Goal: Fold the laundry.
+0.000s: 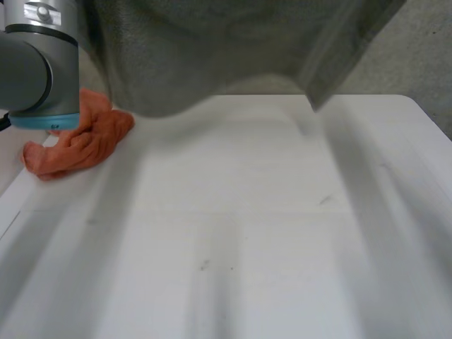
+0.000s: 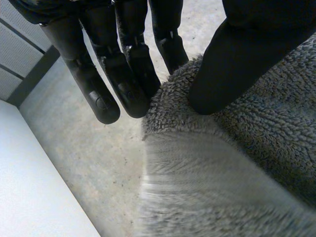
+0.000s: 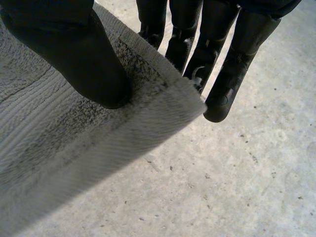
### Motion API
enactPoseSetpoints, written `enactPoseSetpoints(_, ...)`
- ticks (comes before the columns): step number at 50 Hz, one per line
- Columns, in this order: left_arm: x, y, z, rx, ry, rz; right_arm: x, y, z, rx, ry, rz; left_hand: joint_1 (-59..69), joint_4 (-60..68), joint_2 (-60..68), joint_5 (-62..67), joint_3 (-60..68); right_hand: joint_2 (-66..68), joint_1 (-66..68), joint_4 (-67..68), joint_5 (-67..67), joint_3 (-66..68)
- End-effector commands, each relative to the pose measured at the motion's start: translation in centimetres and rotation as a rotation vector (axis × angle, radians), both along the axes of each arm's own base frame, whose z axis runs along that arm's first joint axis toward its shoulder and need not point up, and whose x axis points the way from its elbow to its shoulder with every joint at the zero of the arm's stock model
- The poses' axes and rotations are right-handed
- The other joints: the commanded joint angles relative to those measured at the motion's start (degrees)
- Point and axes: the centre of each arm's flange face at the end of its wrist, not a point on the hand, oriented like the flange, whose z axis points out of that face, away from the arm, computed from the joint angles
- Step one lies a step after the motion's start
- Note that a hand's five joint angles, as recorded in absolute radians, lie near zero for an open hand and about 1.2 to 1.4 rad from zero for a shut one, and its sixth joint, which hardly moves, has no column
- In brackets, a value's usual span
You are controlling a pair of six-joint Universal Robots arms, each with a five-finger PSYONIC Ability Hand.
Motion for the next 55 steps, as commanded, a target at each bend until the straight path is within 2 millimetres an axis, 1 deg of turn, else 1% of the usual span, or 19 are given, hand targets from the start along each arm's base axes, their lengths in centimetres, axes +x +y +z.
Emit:
enactPoseSetpoints(1,0.6,1.5,-5.6,0.185,-0.052,-0.017,0.0,0.3,-5.0,0.143,0.071,-0.004,15.0,10.6,10.9,14.1,11.0,12.5,23.2,11.9,13.4,12.5)
enactPoseSetpoints(3,0.8,1.9,-7.6,0.243,-0.075,-0.016,0.2,0.9,-7.6,0.215,0.122,0.017,15.0,10.6,10.9,14.1,11.0,12.5,23.2,11.9,13.4,12.5)
enactPoseSetpoints(4,0.9,2.3,-9.8,0.303,-0.098,-0.015,0.2,1.2,-8.5,0.242,0.143,0.029,14.7,10.3,10.5,13.8,10.6,12.5,23.2,11.9,13.4,12.5)
enactPoseSetpoints(5,1.0,2.5,-10.8,0.332,-0.108,-0.015,0.3,1.6,-9.5,0.274,0.165,0.046,14.4,9.9,10.2,13.4,10.3,12.5,23.2,11.9,13.4,12.5)
enactPoseSetpoints(6,1.1,2.8,-11.9,0.365,-0.122,-0.017,0.4,2.3,-11.8,0.345,0.211,0.079,14.2,9.8,10.0,13.3,10.1,12.5,23.2,11.9,13.4,12.5)
enactPoseSetpoints(7,1.2,3.1,-12.9,0.392,-0.132,-0.017,0.5,2.7,-12.9,0.379,0.233,0.095,13.9,9.4,9.7,12.9,9.8,12.5,23.2,11.9,13.4,12.5)
enactPoseSetpoints(8,1.3,3.8,-15.5,0.465,-0.163,-0.019,0.4,3.0,-14.0,0.415,0.252,0.107,11.9,7.4,7.7,10.9,7.8,12.5,23.2,11.9,13.4,12.5)
enactPoseSetpoints(9,1.4,4.1,-16.1,0.481,-0.170,-0.022,-0.1,3.5,-16.1,0.480,0.286,0.114,11.5,7.1,7.3,10.6,7.4,12.5,23.2,11.9,13.4,12.5)
enactPoseSetpoints(12,1.7,5.2,-19.1,0.573,-0.206,-0.026,-1.0,4.4,-19.0,0.567,0.333,0.116,9.5,5.1,5.3,8.6,5.4,12.5,23.2,11.9,13.4,12.5)
enactPoseSetpoints(13,1.8,5.4,-19.9,0.595,-0.217,-0.030,-1.3,5.0,-20.6,0.617,0.367,0.117,8.2,3.7,4.0,7.2,4.1,12.5,23.2,11.9,13.4,12.5)
enactPoseSetpoints(14,1.8,5.6,-20.7,0.616,-0.229,-0.031,-1.4,5.4,-21.5,0.642,0.387,0.118,6.5,2.1,2.3,5.5,2.4,12.5,23.2,11.9,13.4,12.5)
enactPoseSetpoints(15,1.8,6.1,-22.5,0.666,-0.256,-0.040,-1.5,5.7,-22.3,0.666,0.406,0.116,4.1,-0.3,-0.1,3.2,0.1,12.5,23.2,11.9,13.4,12.5)
enactPoseSetpoints(17,1.6,6.6,-24.0,0.709,-0.279,-0.054,-1.9,6.7,-23.9,0.715,0.465,0.110,3.1,-1.3,-1.1,2.2,-1.0,12.5,23.2,11.9,13.4,12.5)
enactPoseSetpoints(19,1.6,7.3,-25.4,0.758,-0.305,-0.068,-2.4,6.9,-24.5,0.732,0.497,0.092,-0.9,-5.3,-5.1,-1.9,-5.0,12.5,23.2,11.9,13.4,12.5)
enactPoseSetpoints(25,2.2,7.8,-26.6,0.853,-0.332,-0.061,-4.8,6.9,-25.4,0.803,0.563,0.022,-21.4,-25.8,-25.6,-22.4,-25.5,12.5,23.2,11.9,13.4,12.5)
enactPoseSetpoints(26,2.3,7.9,-26.8,0.872,-0.338,-0.060,-4.9,6.9,-25.4,0.812,0.564,0.023,-27.8,-32.2,-32.0,-28.7,-31.9,12.5,23.2,11.9,13.4,12.5)
enactPoseSetpoints(32,2.9,7.2,-27.4,0.904,-0.331,-0.036,-5.5,6.6,-25.5,0.831,0.549,0.007,-40.3,-44.7,-44.5,-41.2,-44.4,12.5,23.2,11.9,13.4,12.5)
enactPoseSetpoints(41,4.2,7.4,-26.9,0.961,-0.307,-0.017,-6.1,6.7,-25.9,0.877,0.482,0.007,-42.5,-46.9,-46.7,-43.4,-46.6,12.5,23.2,11.9,13.4,12.5)
enactPoseSetpoints(55,7.4,9.0,-24.9,1.255,-0.116,-0.025,-6.2,6.9,-26.2,0.893,0.475,0.009,-41.1,-45.6,-45.3,-42.1,-45.2,12.5,23.2,11.9,13.4,12.5)
